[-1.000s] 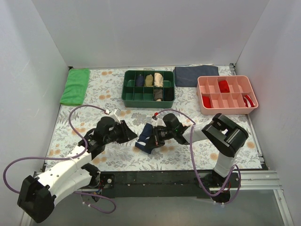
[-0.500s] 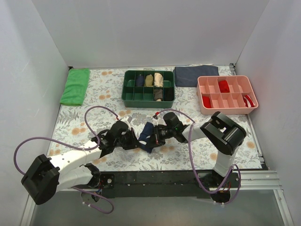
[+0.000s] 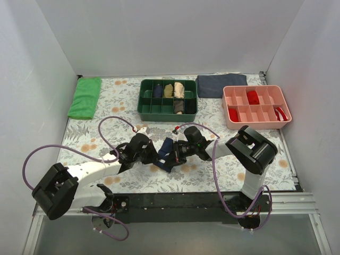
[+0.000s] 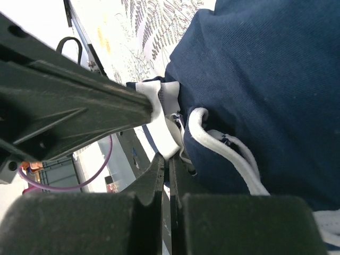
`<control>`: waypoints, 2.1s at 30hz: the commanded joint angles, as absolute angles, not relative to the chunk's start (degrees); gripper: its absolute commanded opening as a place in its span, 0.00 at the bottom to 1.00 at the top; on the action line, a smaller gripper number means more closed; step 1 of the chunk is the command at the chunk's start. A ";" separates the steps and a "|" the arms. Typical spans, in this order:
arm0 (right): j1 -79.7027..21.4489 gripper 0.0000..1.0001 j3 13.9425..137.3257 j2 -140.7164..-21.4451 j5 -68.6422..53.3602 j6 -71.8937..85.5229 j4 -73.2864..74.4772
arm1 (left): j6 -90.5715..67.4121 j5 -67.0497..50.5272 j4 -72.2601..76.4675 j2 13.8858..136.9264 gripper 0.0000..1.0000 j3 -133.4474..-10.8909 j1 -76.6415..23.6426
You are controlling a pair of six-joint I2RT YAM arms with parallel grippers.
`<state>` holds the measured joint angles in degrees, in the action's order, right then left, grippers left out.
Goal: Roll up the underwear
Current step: Roll the underwear to the center of the board.
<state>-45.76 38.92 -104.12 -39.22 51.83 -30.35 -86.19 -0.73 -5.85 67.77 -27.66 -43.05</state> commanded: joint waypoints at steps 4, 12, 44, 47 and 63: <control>-45.61 0.01 40.08 -105.20 -39.64 50.71 -29.97 | -86.05 0.70 -2.72 69.26 0.00 -28.74 -43.68; -45.53 0.01 40.25 -105.64 -39.20 50.80 -29.88 | -85.08 1.93 -8.60 62.32 0.00 -32.51 -43.68; -45.53 0.01 40.87 -105.03 -38.50 50.19 -28.39 | -89.12 -0.70 -8.71 68.46 0.00 -27.77 -44.38; -45.53 0.01 40.78 -105.12 -38.67 50.27 -28.39 | -89.30 1.23 -6.77 69.70 0.00 -27.77 -44.38; -46.05 0.25 40.69 -99.51 -33.32 42.11 -24.09 | -91.58 3.69 -4.57 78.22 0.00 -27.77 -44.56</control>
